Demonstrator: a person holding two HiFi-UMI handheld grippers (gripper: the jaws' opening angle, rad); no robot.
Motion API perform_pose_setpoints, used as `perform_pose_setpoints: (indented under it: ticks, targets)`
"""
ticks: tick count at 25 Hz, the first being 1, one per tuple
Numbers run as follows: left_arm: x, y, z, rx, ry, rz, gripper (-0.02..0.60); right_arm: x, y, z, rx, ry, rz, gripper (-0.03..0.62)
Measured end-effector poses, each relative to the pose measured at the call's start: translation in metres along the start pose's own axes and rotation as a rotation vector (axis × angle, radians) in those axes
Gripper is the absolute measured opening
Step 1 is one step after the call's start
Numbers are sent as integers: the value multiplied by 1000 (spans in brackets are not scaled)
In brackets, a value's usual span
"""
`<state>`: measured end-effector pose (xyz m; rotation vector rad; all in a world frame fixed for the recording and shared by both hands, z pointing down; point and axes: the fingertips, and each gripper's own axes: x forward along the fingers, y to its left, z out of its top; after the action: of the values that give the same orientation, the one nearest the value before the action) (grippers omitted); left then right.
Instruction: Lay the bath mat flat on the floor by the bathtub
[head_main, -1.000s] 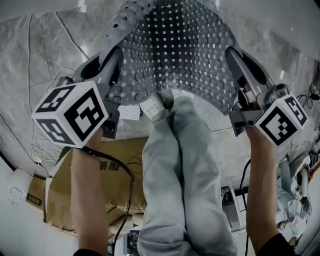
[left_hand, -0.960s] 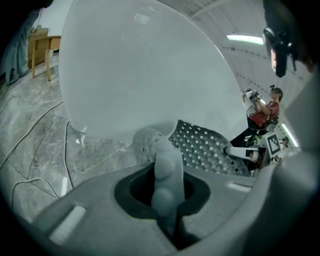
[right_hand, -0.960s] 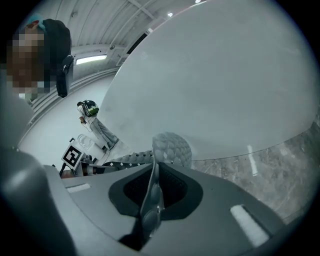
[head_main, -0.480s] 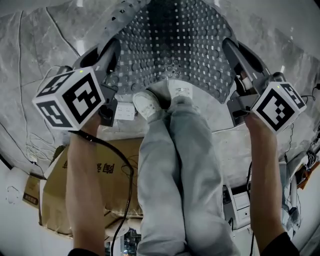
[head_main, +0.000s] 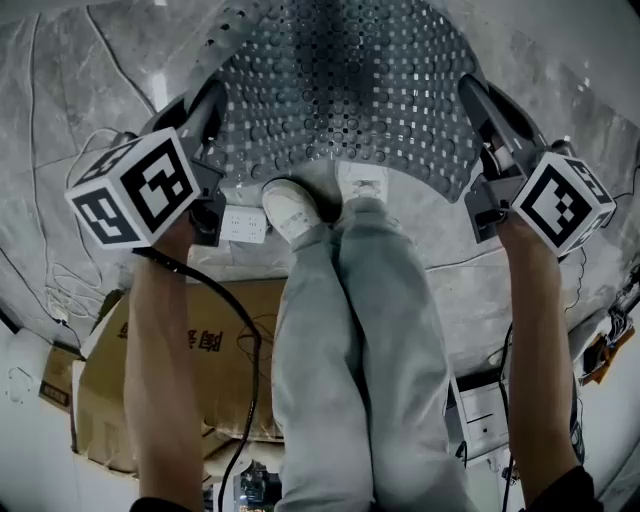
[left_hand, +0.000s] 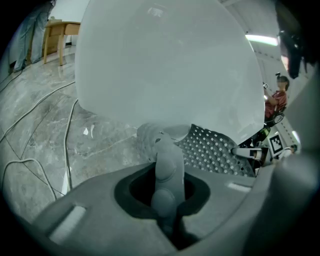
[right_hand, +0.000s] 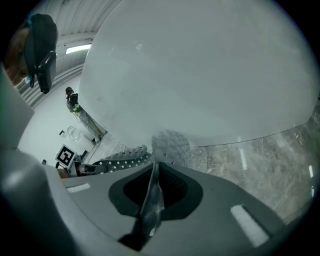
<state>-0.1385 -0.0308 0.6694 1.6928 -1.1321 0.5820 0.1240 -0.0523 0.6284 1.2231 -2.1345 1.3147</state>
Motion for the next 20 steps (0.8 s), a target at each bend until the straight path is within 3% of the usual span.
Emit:
perform_pose_setpoints:
  ticks: [20]
  targets:
    - [28, 65, -30, 17, 66, 168, 29, 14, -71, -36, 9, 40, -151, 25]
